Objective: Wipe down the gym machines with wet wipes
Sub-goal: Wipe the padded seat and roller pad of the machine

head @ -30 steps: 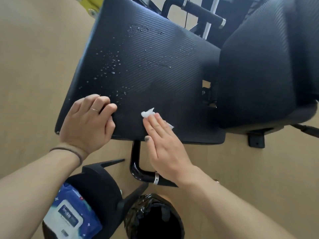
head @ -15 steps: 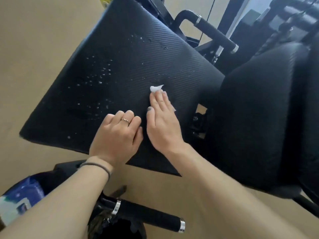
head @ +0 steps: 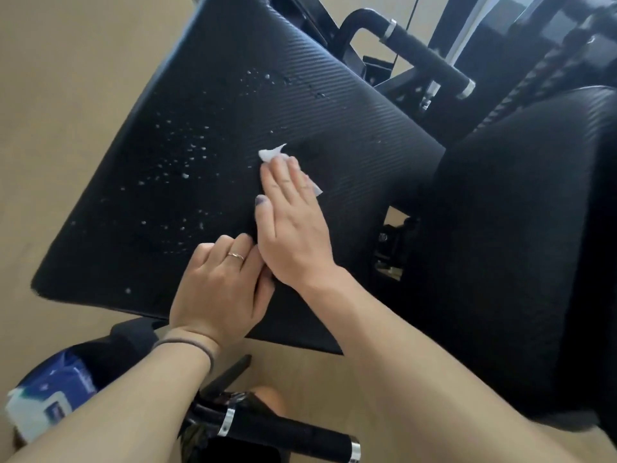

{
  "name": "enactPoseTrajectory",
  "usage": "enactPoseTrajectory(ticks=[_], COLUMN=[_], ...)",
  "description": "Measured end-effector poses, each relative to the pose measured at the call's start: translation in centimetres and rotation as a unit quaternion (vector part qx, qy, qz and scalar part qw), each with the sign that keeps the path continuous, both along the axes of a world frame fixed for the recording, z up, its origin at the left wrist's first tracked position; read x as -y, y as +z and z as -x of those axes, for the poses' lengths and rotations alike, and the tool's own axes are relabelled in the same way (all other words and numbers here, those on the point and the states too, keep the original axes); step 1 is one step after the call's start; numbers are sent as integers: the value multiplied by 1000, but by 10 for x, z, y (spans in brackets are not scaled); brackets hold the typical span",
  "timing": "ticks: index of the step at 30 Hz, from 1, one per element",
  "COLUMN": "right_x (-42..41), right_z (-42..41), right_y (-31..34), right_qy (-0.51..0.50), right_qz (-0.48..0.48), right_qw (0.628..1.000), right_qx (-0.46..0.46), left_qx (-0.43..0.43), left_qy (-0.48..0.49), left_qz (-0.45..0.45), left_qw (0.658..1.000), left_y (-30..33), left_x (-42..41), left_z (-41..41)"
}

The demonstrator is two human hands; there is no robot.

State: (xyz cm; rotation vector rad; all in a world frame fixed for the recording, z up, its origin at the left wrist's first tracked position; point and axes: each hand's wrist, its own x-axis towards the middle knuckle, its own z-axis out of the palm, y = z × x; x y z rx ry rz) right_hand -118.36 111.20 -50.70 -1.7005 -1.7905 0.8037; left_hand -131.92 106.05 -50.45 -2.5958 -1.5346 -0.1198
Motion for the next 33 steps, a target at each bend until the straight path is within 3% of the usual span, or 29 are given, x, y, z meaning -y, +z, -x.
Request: enactPoseTrajectory(ticks=[3, 5, 8, 11, 14, 16, 18, 22, 26, 29, 33], right_x=[-19, -45, -62, -54, -25, -12, -25, -80, -99, -75, -13], right_z=[-31, -71, -115, -93, -38, -25, -43, -119, -136, -86, -31], right_y=[-8, -15, -25, -26, -14, -3, -4, -25, -26, -15, -1], right_qy=[45, -44, -217, -287, -172, -92, -89, -230, -357, -312, -118], right_qz=[-31, 4, 100, 90, 6, 32, 31, 90, 163, 123, 55], right_qw=[996, 995, 970, 954, 985, 995, 995, 967, 920, 942, 991], right_qx=[64, 85, 42, 8, 31, 11, 18, 67, -3, -13, -5], left_qx=[8, 8, 2, -5, -13, -16, -13, -13, -15, -22, -26], left_qy=[4, 5, 3, 3, 4, 2, 5, 11, 4, 8, 4], left_qz=[11, 19, 21, 17, 18, 19, 24, 28, 31, 37, 34], left_qw=[1000, 1000, 1000, 1000, 1000, 1000, 1000, 999, 999, 999, 999], left_y=[-1, -2, -2, -2, -1, 0, 0, -1, -2, -1, 0], left_x=[0, 1, 0, -1, 1, 1, 0, -1, -2, -1, -1], left_z=[0, 0, 0, 0, -1, -1, -2, -2, -1, -1, -1])
